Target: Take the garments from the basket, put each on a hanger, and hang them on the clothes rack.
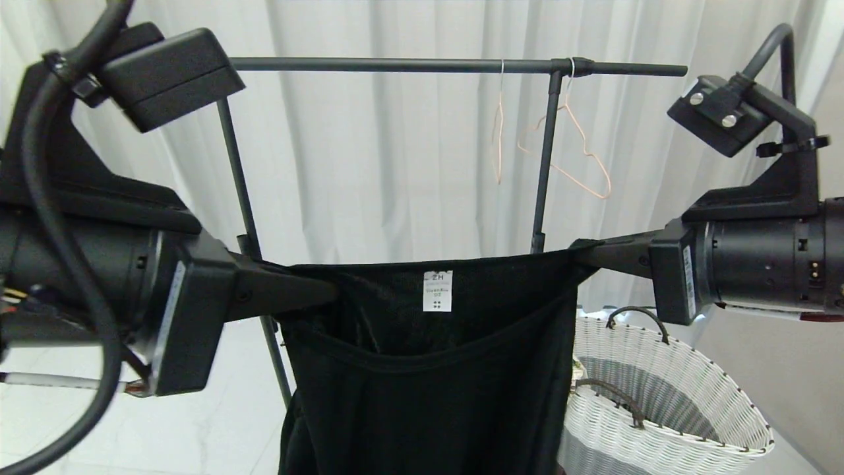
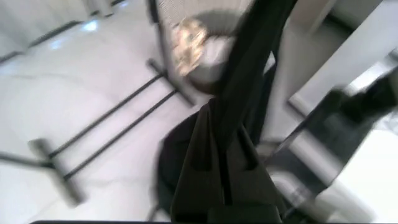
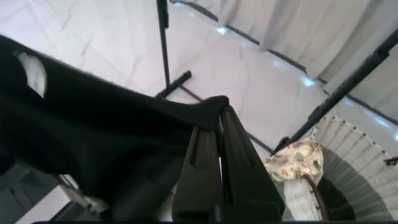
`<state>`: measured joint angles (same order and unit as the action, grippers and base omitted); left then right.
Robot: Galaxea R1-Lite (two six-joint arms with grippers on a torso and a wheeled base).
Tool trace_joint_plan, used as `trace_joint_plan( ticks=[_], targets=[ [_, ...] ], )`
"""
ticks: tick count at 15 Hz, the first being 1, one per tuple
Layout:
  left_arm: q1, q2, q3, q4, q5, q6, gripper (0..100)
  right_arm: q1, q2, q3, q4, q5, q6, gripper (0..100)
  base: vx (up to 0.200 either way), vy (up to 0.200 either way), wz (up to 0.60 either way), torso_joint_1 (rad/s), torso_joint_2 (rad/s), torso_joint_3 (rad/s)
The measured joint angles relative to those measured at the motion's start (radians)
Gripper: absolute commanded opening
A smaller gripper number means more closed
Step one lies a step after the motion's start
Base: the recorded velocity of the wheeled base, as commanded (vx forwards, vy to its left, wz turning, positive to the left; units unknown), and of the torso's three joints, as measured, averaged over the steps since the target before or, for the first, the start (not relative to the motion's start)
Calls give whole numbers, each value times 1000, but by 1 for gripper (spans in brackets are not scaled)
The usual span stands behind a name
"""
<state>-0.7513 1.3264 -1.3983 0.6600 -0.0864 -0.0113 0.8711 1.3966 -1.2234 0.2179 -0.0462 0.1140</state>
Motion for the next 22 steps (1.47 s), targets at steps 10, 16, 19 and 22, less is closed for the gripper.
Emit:
trace_joint_plan(
  ticks=[10,16,19,22],
  targets=[
    [-25,59,-112,-53,188,198,0,-71,-33,-182,224,4,-29,0,0,0,0,0,0,0],
    [-72,99,-106,-124,188,206,0,-79,-104,-203,403,31,-23,0,0,0,0,0,0,0],
    [-118,174,-112,-325,177,209,0,15,-200,-148,469,64,-18,0,0,0,0,0,0,0],
    [-136,236,-132,-354,106,214,0,130,-240,-114,473,66,-11,0,0,0,0,0,0,0]
  ],
)
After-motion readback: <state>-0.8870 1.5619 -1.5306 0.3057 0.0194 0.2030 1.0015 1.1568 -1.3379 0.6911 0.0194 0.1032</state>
